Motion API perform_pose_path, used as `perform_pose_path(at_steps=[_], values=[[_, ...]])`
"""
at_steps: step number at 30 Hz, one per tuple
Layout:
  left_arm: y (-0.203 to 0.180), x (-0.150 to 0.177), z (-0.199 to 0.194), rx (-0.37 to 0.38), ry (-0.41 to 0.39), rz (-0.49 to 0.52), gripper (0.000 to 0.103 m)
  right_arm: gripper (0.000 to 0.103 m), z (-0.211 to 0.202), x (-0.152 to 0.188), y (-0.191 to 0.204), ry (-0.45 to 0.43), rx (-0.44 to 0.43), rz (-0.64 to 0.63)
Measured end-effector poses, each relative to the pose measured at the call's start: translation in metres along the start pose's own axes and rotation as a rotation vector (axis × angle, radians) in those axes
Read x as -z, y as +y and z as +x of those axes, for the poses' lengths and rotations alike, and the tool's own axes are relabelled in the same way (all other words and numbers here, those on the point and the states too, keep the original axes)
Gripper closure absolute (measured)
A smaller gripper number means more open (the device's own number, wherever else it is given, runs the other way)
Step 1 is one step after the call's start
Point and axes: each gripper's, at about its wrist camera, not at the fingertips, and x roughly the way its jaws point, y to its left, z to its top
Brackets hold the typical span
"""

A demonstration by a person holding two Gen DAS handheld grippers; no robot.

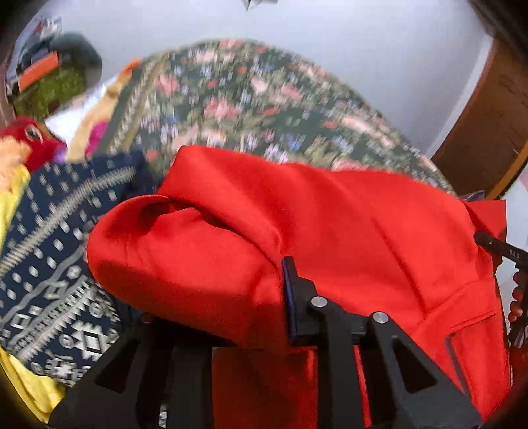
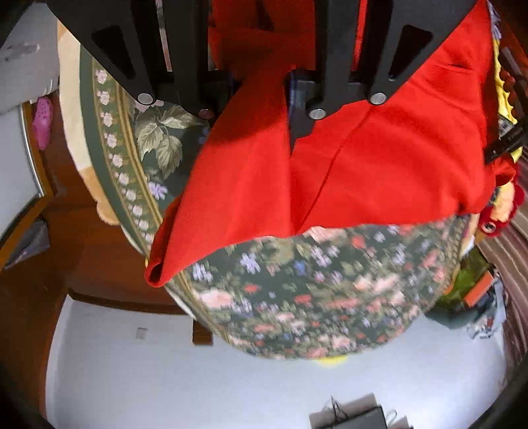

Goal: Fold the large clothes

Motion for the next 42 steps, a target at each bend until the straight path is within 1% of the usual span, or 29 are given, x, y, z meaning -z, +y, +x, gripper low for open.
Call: perform_pose_path(at_steps=[1,2,3,4,5,6,7,8,10,11,14,17,20,23,25,28,30,35,37,38,42], values=[[0.002,0.003,0.004,0.001,0.003,-0.004,0.072,0.080,0.004,0.002,-0.001,0.001,0.005,-0.009],[0.001,0.006,0.005,-0.005,-0.001,-0.004,0.069,0.077,0.006,0.005,-0.001,-0.007,0.018,-0.021],[0.003,0.009,0.006,-0.021,-0.013,0.000,0.063,0.068,0.006,0.006,-0.002,-0.011,0.029,-0.028],[0.003,0.012,0.005,-0.038,-0.020,0.009,0.060,0.046,0.007,0.007,-0.003,-0.014,0.069,-0.031],[0.003,0.014,0.004,-0.046,-0.021,0.016,0.059,0.033,0.007,0.008,-0.003,-0.017,0.110,-0.032],[0.004,0.015,0.003,-0.054,-0.016,0.020,0.058,0.014,0.007,0.009,-0.006,-0.020,0.166,-0.027],[0.004,0.017,0.001,-0.061,-0.009,0.025,0.056,0.011,0.006,0.010,-0.010,-0.018,0.171,-0.014],[0.004,0.019,-0.002,-0.067,-0.001,0.031,0.055,0.011,0.005,0.011,-0.013,-0.007,0.146,0.004],[0.003,0.024,-0.010,-0.086,0.009,0.054,0.047,0.011,0.000,0.015,-0.025,0.033,0.078,0.075],[0.002,0.026,-0.014,-0.097,0.012,0.071,0.047,0.011,-0.006,0.018,-0.031,0.046,0.046,0.111],[-0.001,0.035,-0.028,-0.121,0.031,0.123,0.045,0.011,-0.028,0.028,-0.035,0.058,-0.003,0.139],[-0.001,0.044,-0.048,-0.117,0.037,0.135,0.045,0.011,-0.054,0.041,-0.032,0.042,-0.005,0.117],[-0.004,0.053,-0.074,-0.108,0.019,0.139,0.045,0.011,-0.087,0.056,-0.024,0.023,-0.010,0.082],[-0.007,0.061,-0.100,-0.099,-0.001,0.142,0.045,0.011,-0.120,0.072,-0.019,-0.012,-0.032,0.072],[-0.009,0.068,-0.115,-0.096,-0.012,0.147,0.043,0.011,-0.140,0.083,-0.015,-0.031,-0.041,0.068],[-0.008,0.083,-0.134,-0.093,-0.013,0.150,0.042,0.011,-0.160,0.103,-0.009,-0.037,-0.051,0.053],[-0.007,0.093,-0.142,-0.088,-0.003,0.149,0.042,0.011,-0.169,0.119,-0.004,-0.023,-0.052,0.033],[0.010,0.131,-0.157,-0.041,0.070,0.105,0.040,0.011,-0.184,0.162,0.008,0.020,0.002,-0.057],[0.020,0.152,-0.158,-0.003,0.119,0.083,0.035,0.011,-0.187,0.181,0.008,0.043,-0.005,-0.066],[0.025,0.163,-0.157,0.016,0.148,0.074,0.034,0.011,-0.188,0.190,0.009,0.057,-0.011,-0.068],[0.041,0.198,-0.153,0.022,0.232,0.030,0.034,0.011,-0.189,0.218,0.011,0.092,-0.016,-0.075]])
